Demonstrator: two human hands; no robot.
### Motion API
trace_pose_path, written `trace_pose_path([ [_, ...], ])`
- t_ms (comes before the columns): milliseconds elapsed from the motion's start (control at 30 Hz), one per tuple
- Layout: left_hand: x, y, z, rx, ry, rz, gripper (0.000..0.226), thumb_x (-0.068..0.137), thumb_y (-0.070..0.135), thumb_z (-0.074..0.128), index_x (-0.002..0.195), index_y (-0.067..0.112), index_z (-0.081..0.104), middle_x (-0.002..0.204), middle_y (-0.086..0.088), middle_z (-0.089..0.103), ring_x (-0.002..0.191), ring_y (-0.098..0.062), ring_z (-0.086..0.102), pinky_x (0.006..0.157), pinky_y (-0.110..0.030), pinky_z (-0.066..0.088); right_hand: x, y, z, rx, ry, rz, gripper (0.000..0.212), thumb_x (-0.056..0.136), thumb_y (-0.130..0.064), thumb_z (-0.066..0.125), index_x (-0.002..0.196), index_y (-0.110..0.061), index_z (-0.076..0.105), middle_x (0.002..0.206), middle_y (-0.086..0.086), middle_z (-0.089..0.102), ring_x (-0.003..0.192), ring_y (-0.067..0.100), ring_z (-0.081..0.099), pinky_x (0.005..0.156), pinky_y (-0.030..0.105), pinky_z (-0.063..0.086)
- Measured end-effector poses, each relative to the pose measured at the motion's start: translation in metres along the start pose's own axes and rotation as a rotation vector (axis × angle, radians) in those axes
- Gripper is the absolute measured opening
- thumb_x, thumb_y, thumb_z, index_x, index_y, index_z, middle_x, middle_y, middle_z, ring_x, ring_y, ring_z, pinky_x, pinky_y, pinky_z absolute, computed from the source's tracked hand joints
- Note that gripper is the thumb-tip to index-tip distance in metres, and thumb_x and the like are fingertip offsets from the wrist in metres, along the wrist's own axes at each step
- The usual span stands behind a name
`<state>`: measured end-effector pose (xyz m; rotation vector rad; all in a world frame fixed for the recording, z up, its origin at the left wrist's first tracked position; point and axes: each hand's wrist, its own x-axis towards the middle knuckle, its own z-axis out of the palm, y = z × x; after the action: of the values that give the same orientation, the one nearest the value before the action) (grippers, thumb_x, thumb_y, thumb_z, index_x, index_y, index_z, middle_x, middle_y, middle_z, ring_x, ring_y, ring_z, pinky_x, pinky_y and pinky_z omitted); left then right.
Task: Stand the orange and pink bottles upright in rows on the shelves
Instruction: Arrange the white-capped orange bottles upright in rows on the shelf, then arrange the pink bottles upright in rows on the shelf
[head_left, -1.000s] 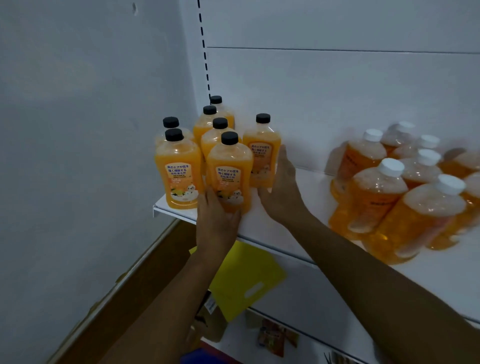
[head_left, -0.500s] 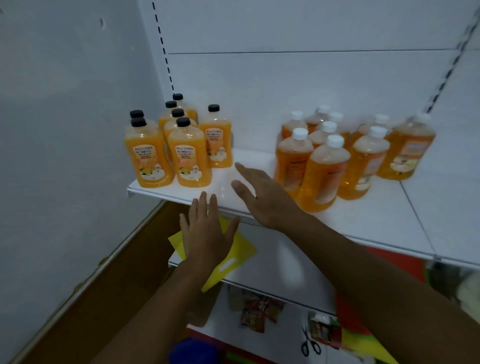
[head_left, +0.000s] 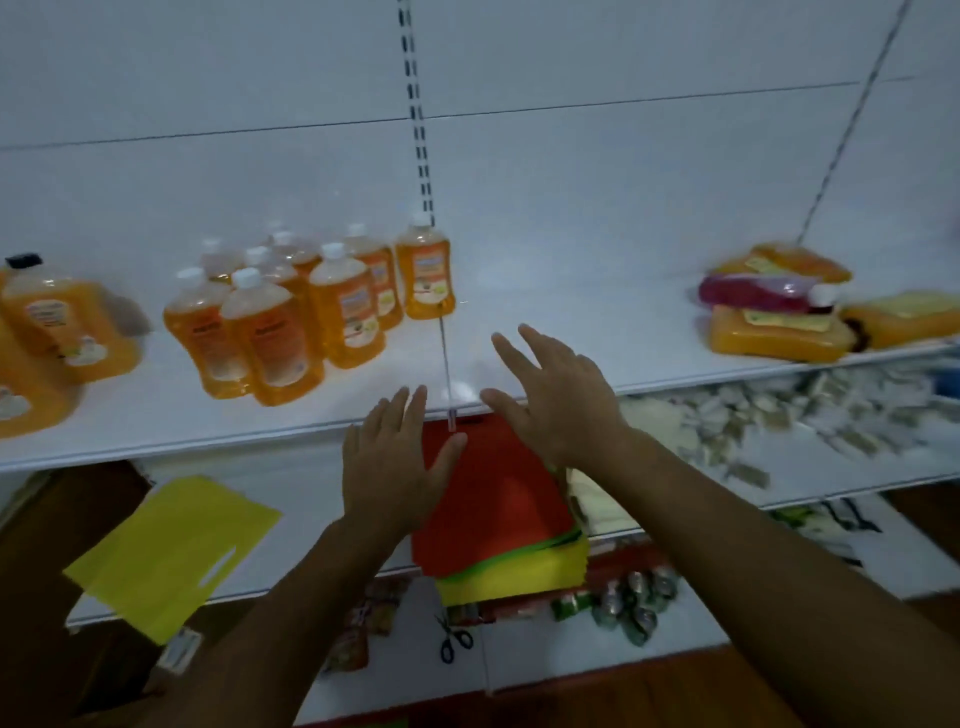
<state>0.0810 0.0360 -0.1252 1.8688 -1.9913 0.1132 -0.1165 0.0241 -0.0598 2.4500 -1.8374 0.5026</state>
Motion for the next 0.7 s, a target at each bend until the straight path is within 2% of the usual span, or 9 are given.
trace_pose_path([
  [200,0.063,0.111,0.034,-0.079,0.0,0.221,0.074,0.092,0.066,0.032,0.152,0.024,0.024,0.156,-0.004,0.031,0.144,-0.025,0.026,0.115,-0.052,0.023,-0.029,0.124,-0.021,-0.076,0.01,0.215,0.07,0.095,-0.065,0.021,0.154,-0.031,0.006,0.162,0.003,0.005,0.148,0.026,0.01,0.117,0.051,0.02],
  [333,0.112,0.179,0.068,-0.134,-0.024,0.313,0.074,0.092,0.066,0.031,0.152,0.025,0.021,0.157,-0.003,0.029,0.145,-0.025,0.026,0.116,-0.052,0.023,-0.03,0.201,-0.027,-0.138,0.017,0.324,0.071,0.094,-0.064,0.026,0.154,-0.029,0.009,0.162,0.005,0.007,0.148,0.027,0.01,0.116,0.051,0.021],
  [500,0.183,0.261,0.113,-0.229,-0.069,0.436,0.077,0.088,0.068,0.028,0.151,0.024,0.025,0.156,-0.003,0.033,0.143,-0.026,0.031,0.113,-0.053,0.028,-0.003,0.291,-0.039,-0.209,0.101,0.431,0.071,0.092,-0.058,0.043,0.151,-0.024,0.023,0.159,0.012,0.017,0.145,0.035,0.017,0.113,0.052,0.026],
  [633,0.235,0.313,0.139,-0.432,-0.163,0.479,0.081,0.085,0.066,0.036,0.15,0.018,0.029,0.153,-0.006,0.038,0.138,-0.026,0.04,0.109,-0.049,0.038,0.022,0.345,-0.047,-0.065,0.118,0.596,0.077,0.09,-0.058,0.049,0.152,-0.026,0.018,0.159,0.014,0.015,0.144,0.038,0.018,0.114,0.05,0.025],
  [700,0.256,0.335,0.146,-0.614,-0.279,0.424,0.083,0.085,0.067,0.04,0.15,0.018,0.027,0.151,-0.007,0.04,0.134,-0.027,0.044,0.106,-0.046,0.042,0.031,0.364,-0.047,0.071,0.125,0.681,0.079,0.089,-0.056,0.053,0.152,-0.026,0.016,0.157,0.015,0.019,0.141,0.039,0.027,0.11,0.052,0.033],
])
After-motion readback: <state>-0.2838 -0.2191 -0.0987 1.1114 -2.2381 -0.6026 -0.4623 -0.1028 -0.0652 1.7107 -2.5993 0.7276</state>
